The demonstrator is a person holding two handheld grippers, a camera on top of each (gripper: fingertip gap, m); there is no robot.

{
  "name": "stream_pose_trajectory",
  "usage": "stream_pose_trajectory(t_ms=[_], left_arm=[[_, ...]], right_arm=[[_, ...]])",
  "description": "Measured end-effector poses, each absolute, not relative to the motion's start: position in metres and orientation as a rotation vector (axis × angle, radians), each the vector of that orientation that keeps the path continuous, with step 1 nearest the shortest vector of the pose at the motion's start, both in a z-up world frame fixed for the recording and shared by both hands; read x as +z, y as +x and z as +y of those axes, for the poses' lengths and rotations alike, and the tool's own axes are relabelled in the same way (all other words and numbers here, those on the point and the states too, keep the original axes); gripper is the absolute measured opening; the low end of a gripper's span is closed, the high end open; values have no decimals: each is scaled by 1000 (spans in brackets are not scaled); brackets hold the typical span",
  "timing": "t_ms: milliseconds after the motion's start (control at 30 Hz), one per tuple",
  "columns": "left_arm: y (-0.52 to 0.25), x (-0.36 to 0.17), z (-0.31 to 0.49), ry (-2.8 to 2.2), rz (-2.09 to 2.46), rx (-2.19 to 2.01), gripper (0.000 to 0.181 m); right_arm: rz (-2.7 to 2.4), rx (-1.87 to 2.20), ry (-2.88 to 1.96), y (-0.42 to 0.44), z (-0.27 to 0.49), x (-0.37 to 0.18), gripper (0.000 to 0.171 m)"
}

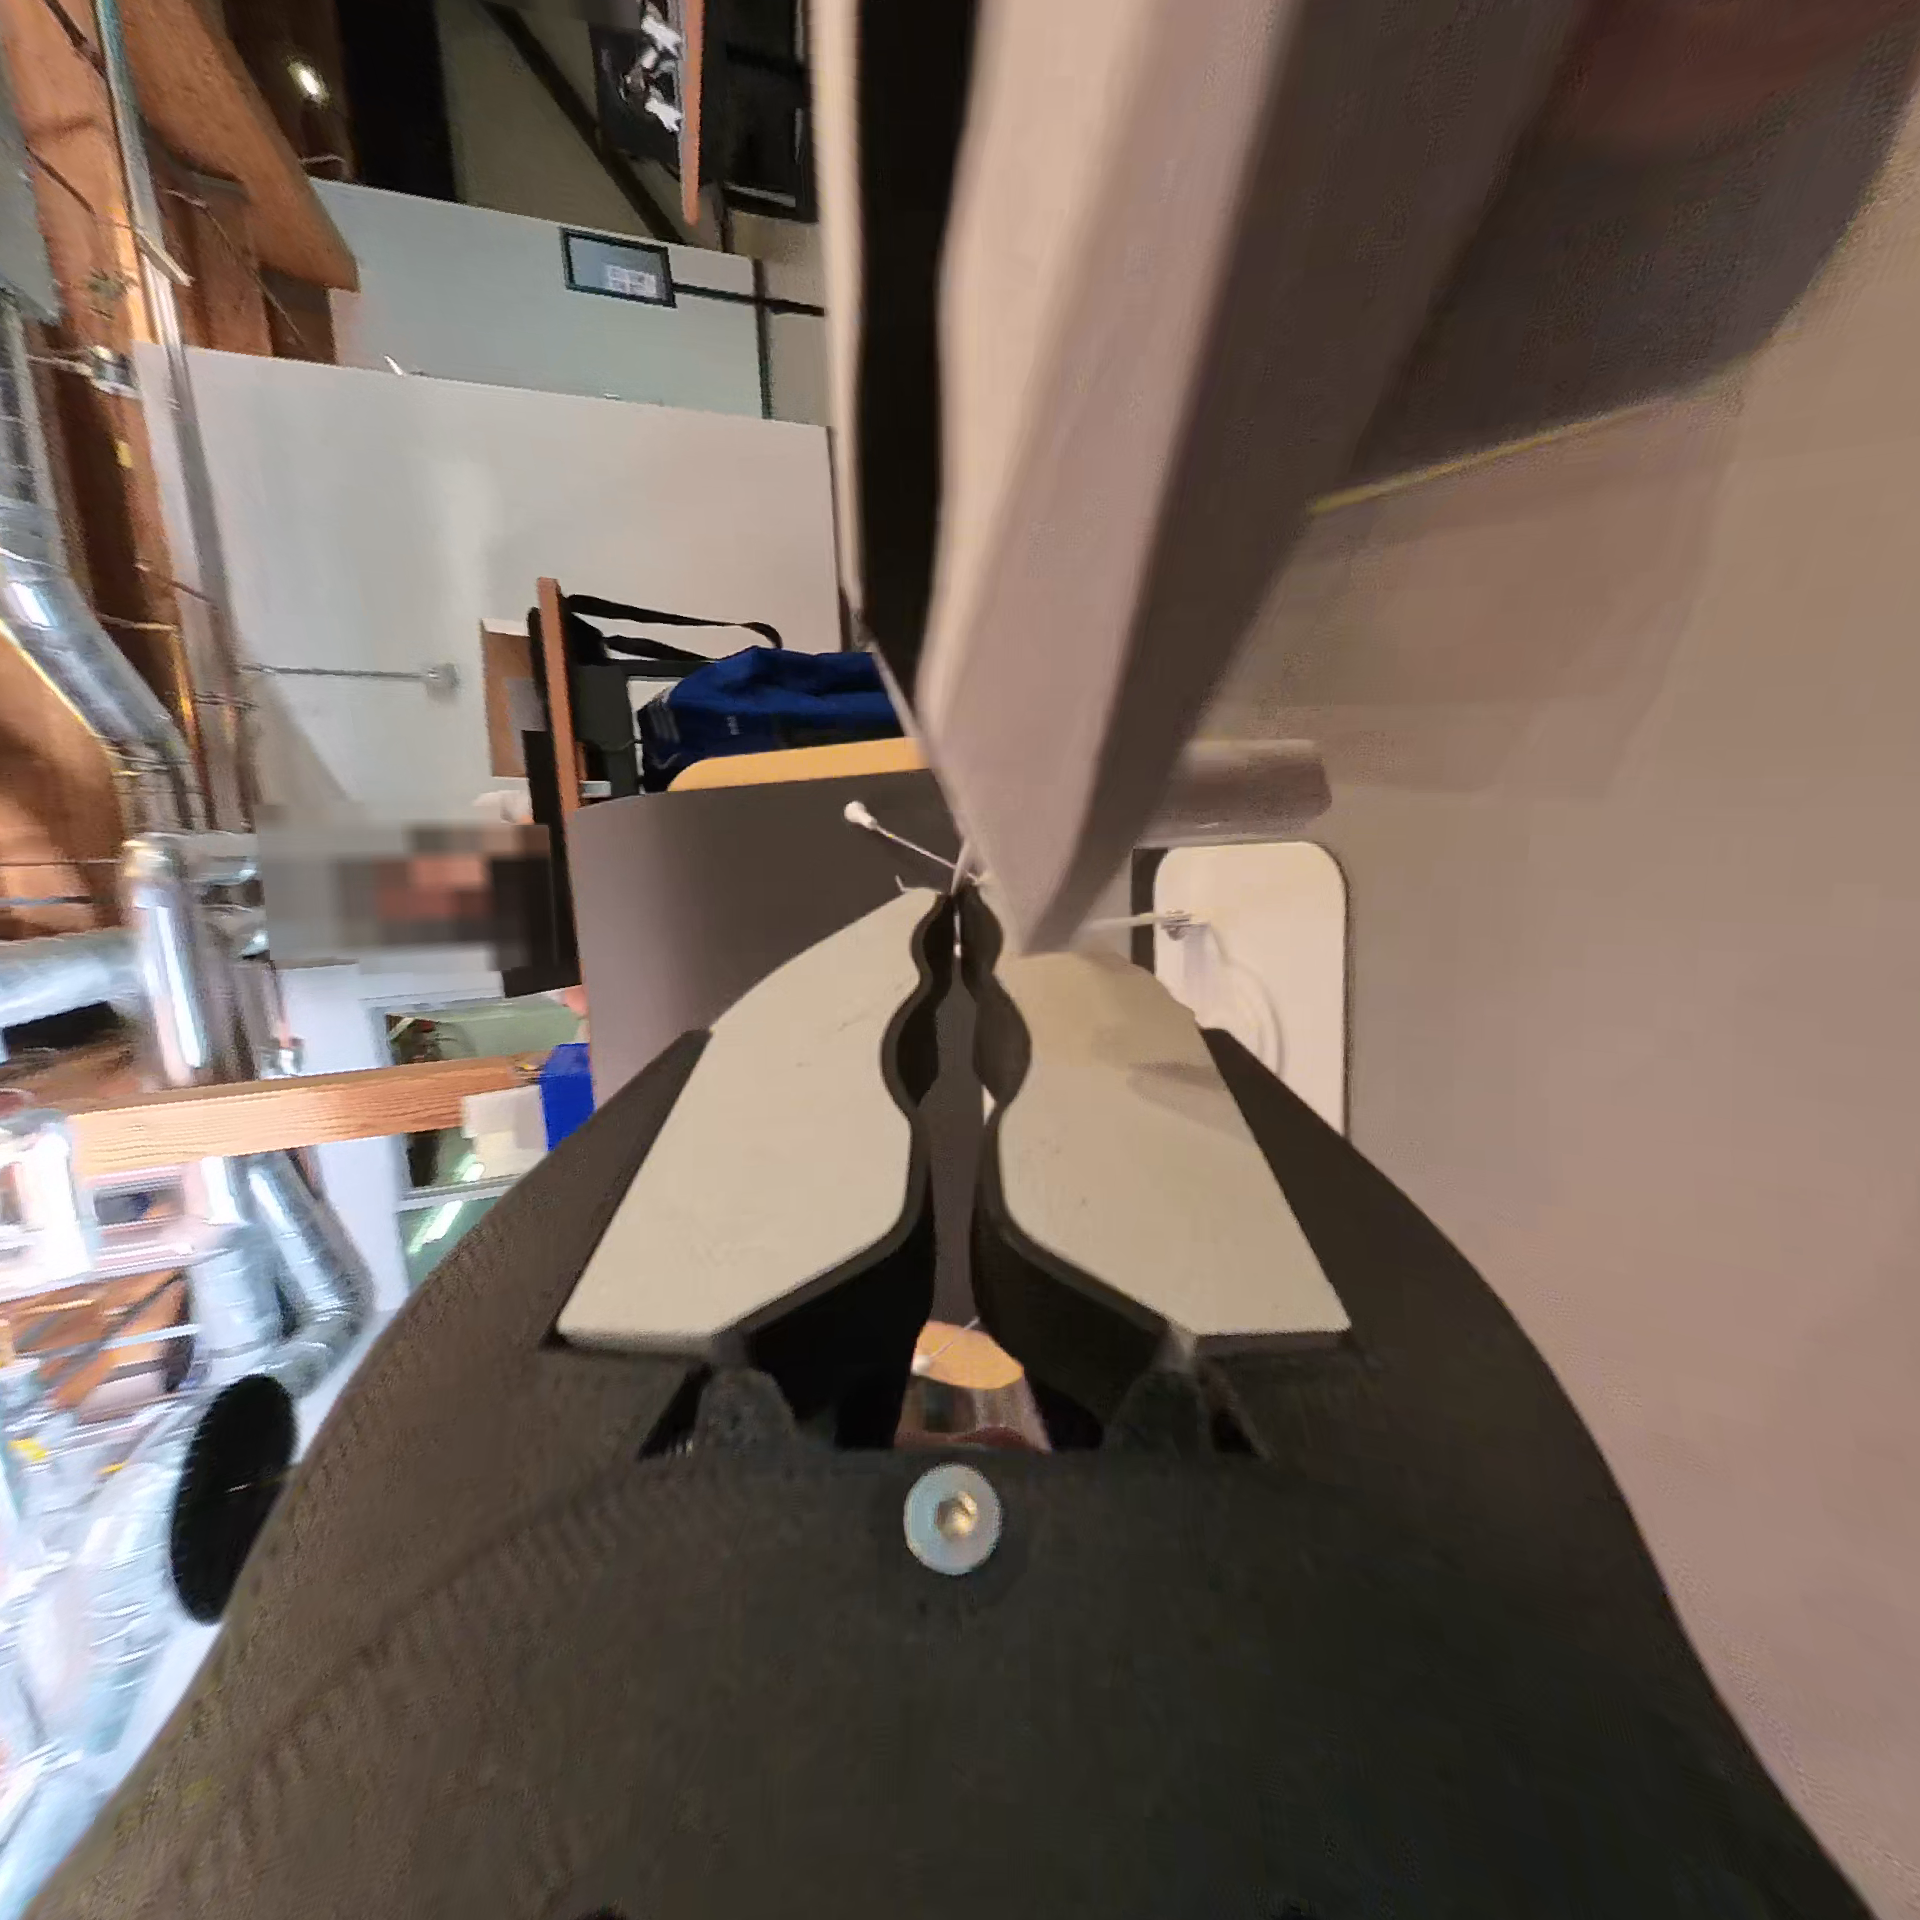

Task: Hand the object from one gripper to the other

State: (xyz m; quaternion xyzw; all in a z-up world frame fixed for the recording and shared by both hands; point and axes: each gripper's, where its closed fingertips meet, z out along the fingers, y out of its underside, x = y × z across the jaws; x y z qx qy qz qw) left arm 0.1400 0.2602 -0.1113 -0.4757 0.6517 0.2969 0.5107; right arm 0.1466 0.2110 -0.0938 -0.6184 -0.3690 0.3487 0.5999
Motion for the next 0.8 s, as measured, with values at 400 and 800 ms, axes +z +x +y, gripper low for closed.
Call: stream_pose_trajectory(t_ms=[400,800], left_arm=[[150,-111,266,-939,1647,1009,1],[150,-71,237,-1073,1475,344,14]], right_arm=[[-918,739,-1682,151,238,-124,0],[-752,876,-1446,176,243,-97,0]])
